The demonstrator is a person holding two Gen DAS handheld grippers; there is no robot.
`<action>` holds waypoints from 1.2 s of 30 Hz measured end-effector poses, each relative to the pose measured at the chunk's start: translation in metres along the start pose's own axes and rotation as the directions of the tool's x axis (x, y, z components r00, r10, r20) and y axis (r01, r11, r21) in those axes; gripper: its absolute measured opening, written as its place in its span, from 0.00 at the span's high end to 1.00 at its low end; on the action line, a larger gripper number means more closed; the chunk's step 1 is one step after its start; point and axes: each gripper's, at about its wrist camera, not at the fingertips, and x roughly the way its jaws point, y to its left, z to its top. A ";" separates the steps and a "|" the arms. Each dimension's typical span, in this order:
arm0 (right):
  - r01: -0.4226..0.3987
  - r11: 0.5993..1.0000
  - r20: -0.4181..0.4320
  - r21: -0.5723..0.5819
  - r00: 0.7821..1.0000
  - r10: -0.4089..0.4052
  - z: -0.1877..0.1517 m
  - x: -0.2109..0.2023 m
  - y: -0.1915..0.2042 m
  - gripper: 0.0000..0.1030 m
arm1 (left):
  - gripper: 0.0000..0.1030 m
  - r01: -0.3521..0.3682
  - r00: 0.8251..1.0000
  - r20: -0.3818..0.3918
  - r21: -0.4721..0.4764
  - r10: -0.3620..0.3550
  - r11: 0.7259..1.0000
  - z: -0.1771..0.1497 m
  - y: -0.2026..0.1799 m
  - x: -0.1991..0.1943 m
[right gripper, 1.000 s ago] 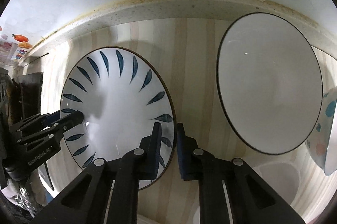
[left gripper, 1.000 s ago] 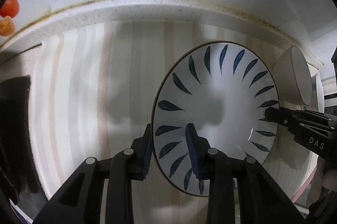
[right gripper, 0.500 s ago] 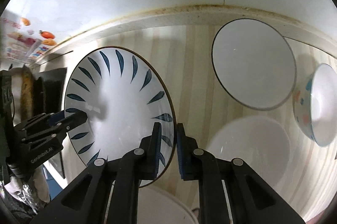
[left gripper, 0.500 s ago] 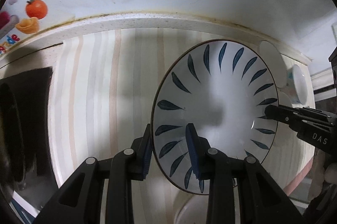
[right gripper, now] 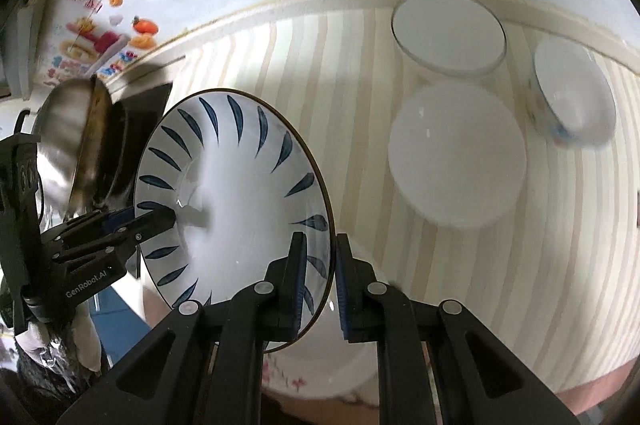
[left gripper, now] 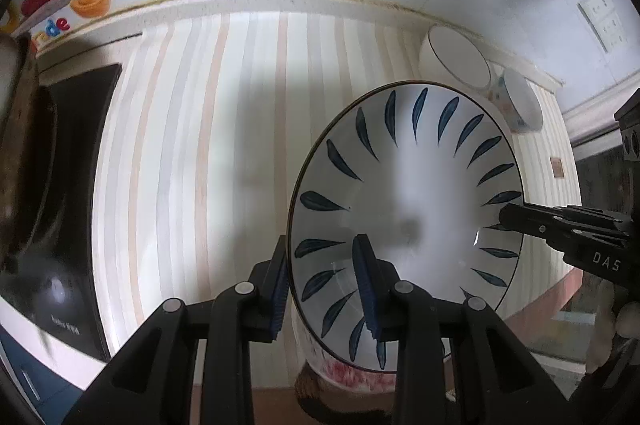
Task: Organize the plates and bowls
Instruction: 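Carry the blue-striped plate onto the plate stack and lower it with both tools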
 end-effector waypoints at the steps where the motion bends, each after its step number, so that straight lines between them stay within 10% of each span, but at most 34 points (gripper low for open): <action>1: -0.004 1.000 -0.006 0.004 1.000 0.004 -0.010 -0.002 -0.002 0.85 | 0.73 -0.004 1.000 -0.004 0.006 0.004 1.000 -0.005 -0.002 0.001; 14: -0.009 0.999 -0.094 0.039 0.996 0.012 -0.073 0.030 -0.023 0.85 | 0.73 -0.025 0.995 -0.100 0.027 0.027 0.999 -0.045 -0.013 0.043; 36: -0.021 0.998 -0.163 0.062 0.986 0.031 -0.087 0.074 -0.044 0.85 | 0.72 -0.106 0.983 -0.147 0.009 0.106 0.994 -0.044 -0.035 0.078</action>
